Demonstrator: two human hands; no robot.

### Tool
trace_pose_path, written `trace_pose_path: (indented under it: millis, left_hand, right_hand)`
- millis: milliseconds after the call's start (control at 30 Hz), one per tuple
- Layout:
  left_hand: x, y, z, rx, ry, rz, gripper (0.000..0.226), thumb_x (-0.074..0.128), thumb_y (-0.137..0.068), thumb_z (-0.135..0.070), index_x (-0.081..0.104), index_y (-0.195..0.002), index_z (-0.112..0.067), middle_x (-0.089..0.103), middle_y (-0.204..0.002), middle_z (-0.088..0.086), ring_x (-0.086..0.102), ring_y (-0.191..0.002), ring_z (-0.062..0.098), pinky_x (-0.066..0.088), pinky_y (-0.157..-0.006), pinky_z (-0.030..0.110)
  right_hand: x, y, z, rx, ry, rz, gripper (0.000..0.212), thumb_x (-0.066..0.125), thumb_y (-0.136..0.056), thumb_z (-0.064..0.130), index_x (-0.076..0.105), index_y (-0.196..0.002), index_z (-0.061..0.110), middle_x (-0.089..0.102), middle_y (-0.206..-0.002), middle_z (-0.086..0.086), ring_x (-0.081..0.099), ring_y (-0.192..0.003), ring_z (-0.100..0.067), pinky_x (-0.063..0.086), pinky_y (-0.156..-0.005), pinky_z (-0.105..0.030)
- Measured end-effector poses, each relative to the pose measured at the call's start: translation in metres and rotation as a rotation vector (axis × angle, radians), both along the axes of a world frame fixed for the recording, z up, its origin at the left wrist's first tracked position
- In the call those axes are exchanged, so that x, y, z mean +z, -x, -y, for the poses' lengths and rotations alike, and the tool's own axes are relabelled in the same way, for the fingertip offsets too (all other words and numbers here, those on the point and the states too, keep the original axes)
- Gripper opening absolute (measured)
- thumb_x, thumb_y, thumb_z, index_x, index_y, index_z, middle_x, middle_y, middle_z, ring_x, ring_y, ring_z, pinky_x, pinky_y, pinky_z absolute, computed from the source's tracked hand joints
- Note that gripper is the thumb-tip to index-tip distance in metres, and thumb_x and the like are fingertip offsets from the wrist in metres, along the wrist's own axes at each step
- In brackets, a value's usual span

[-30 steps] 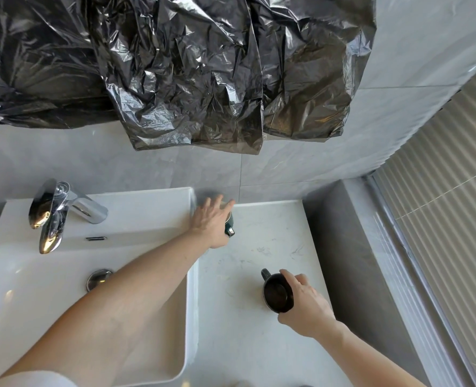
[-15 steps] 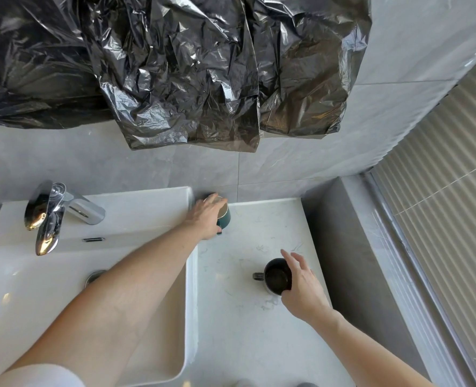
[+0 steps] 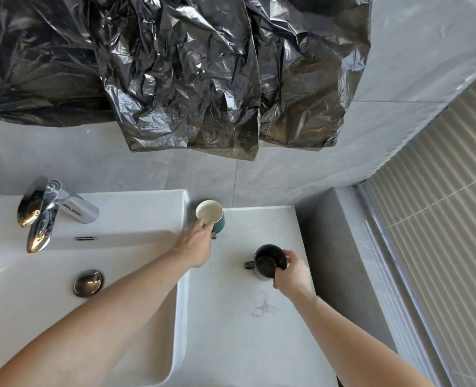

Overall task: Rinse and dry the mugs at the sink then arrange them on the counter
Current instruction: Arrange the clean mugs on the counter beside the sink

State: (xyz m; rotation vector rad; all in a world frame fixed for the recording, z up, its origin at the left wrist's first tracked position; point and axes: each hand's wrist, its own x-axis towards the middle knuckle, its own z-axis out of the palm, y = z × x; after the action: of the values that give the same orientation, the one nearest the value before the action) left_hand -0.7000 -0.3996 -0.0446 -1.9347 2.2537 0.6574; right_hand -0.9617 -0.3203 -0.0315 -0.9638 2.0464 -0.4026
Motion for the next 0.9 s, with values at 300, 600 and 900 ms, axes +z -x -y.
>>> trace_pose_path:
  millis: [300, 600, 900]
  left_hand:
    - [-0.007, 0.001, 0.010, 0.107, -0.013, -0.107, 0.034, 0.054, -0.097, -0.014, 0.054, -0.131, -0.012, 0.022, -0.159, 0.013, 0.053, -0.128, 0.034, 0.048, -0.103, 0.040]
    - [-0.006, 0.012, 0.016, 0.322, -0.049, -0.209, 0.081, 0.058, -0.103, -0.028, 0.008, -0.163, -0.008, 0.004, -0.173, 0.016, 0.026, -0.155, 0.034, 0.034, -0.118, 0.040]
    - [-0.005, 0.015, 0.024, 0.402, 0.003, -0.237, 0.087, 0.073, -0.094, -0.020, 0.017, -0.159, -0.004, 0.028, -0.160, 0.009, 0.039, -0.144, 0.028, 0.040, -0.110, 0.036]
  right_hand:
    - [-0.023, -0.011, 0.055, 0.045, 0.115, -0.003, 0.075, 0.057, -0.090, 0.039, 0.027, -0.159, 0.035, 0.070, -0.128, -0.005, 0.073, -0.104, -0.034, 0.062, -0.089, -0.048]
    - [-0.019, -0.023, 0.094, 0.081, 0.099, 0.144, 0.058, 0.041, -0.095, 0.009, 0.033, -0.147, 0.033, 0.054, -0.132, 0.003, 0.072, -0.091, -0.034, 0.064, -0.078, -0.053]
    - [-0.018, -0.033, 0.133, 0.162, 0.136, 0.211, 0.054, 0.044, -0.100, 0.001, 0.052, -0.148, 0.025, 0.059, -0.141, -0.002, 0.073, -0.102, -0.034, 0.062, -0.063, -0.029]
